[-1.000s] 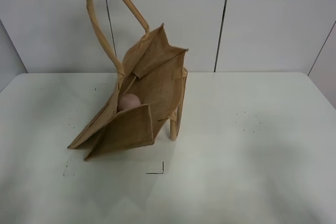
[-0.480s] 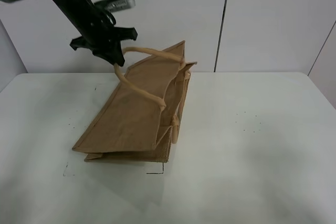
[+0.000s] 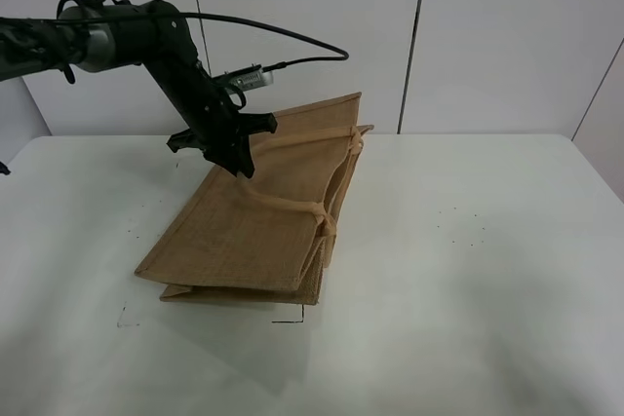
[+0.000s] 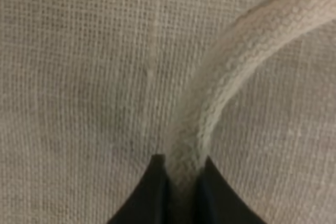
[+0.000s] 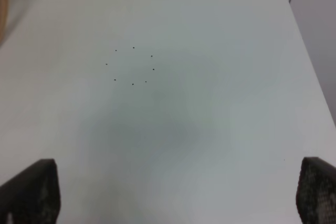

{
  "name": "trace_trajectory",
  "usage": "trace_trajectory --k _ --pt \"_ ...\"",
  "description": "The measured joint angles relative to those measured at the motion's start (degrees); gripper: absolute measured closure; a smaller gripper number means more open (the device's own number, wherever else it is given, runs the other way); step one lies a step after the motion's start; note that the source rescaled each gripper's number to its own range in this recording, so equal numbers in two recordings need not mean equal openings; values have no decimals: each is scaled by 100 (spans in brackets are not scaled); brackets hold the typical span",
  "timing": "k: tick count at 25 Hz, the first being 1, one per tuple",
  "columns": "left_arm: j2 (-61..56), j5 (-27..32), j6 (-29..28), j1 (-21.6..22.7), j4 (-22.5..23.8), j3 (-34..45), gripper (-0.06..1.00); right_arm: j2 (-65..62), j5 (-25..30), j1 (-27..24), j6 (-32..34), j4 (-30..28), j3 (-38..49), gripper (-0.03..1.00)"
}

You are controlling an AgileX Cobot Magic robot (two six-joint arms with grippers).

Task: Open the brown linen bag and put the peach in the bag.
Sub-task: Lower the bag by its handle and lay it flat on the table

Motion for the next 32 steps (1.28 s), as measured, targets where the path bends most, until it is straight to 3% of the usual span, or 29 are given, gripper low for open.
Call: trace_trajectory --k 3,5,6,10,12,20,22,28,32 --pt "15 -97 51 -52 0 0 94 0 0 0 0 0 0 -3" --pt "15 -147 94 -53 -2 0 84 0 0 0 0 0 0 -3" --pt "15 -164 114 -53 -8 0 75 0 0 0 0 0 0 -3" --pt "15 -176 118 -64 -15 0 18 0 0 0 0 0 0 -3" --pt "15 -158 118 -64 -17 0 6 0 0 0 0 0 0 -3" --pt "15 261 170 -64 14 -467 0 0 0 0 0 0 0 -3" --pt "15 332 169 -64 265 -698 0 0 0 0 0 0 0 -3" --pt "15 693 -341 95 1587 -996 0 0 0 0 0 0 0 -3" --pt "15 754 -401 574 1650 -996 0 0 0 0 0 0 0 -3"
